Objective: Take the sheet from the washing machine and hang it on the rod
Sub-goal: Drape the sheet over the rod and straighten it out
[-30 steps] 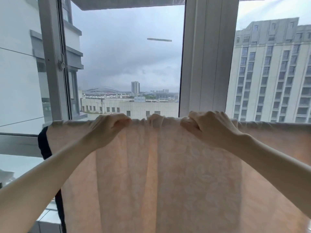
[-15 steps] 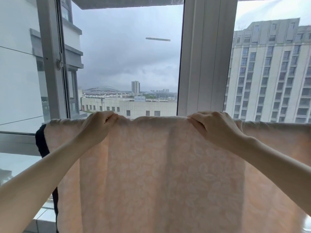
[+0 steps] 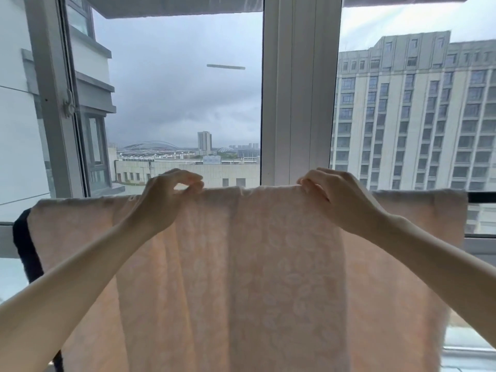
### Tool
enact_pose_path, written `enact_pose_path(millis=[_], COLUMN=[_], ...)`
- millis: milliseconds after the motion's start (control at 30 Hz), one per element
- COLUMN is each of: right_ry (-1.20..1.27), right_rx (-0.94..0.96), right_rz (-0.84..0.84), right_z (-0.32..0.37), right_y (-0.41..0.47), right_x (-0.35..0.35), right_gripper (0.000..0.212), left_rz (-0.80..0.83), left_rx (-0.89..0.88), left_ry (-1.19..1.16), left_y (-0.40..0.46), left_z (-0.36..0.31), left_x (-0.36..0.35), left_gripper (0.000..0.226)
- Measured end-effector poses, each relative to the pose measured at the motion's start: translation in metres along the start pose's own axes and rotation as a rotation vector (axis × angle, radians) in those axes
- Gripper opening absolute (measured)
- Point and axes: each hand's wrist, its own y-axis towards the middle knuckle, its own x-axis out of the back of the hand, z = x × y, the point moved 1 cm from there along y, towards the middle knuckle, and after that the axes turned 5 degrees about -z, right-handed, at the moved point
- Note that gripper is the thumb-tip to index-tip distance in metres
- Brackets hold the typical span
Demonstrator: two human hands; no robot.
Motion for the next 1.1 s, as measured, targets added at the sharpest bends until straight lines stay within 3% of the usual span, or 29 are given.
enact_pose_path(millis=[67,133,200,433,600,700,933,1100], right_ry=[-0.024,-0.037,-0.036,0.051,0.087,0.159,0.044,-0.116], right_rx=[-0.035,-0.068,-0.097,-0.069,-0.074,-0.057,-0.070,-0.262], right_rz=[0.000,0.011,0.033,0.040,-0.021,-0.017,-0.048,-0.079], right_z=[-0.013,-0.023,-0.028,-0.033,-0.038,-0.037,-0.038,-0.071], right_y=[-0.008,-0.015,-0.020,-0.028,-0.033,-0.031,-0.025,-0.036], right_x=[0.008,0.012,0.013,0.021,0.027,0.026,0.022,0.043], right_gripper=[0.024,0.026,0.027,0.029,0.027,0.020,0.007,0.007], left_rz=[-0.083,-0.009,0.074,0.110,0.113,0.052,0.020,-0.057], left_rx=[0.109,0.262,0.338,0.115,-0.116,-0.085,-0.018,0.034], left_ry=[0.180,0.315,0.309,0.179,0.044,-0.018,-0.045,-0.003], left_y=[0.005,0.003,-0.004,-0.011,-0.010,-0.002,0.003,0.008], left_z=[0.011,0.020,0.022,-0.034,-0.072,-0.070,-0.060,-0.056], left_x=[0.005,0.009,0.008,-0.021,-0.041,-0.040,-0.045,-0.041], left_gripper=[0.049,0.070,0.077,0.060,0.021,0.004,0.009,0.012])
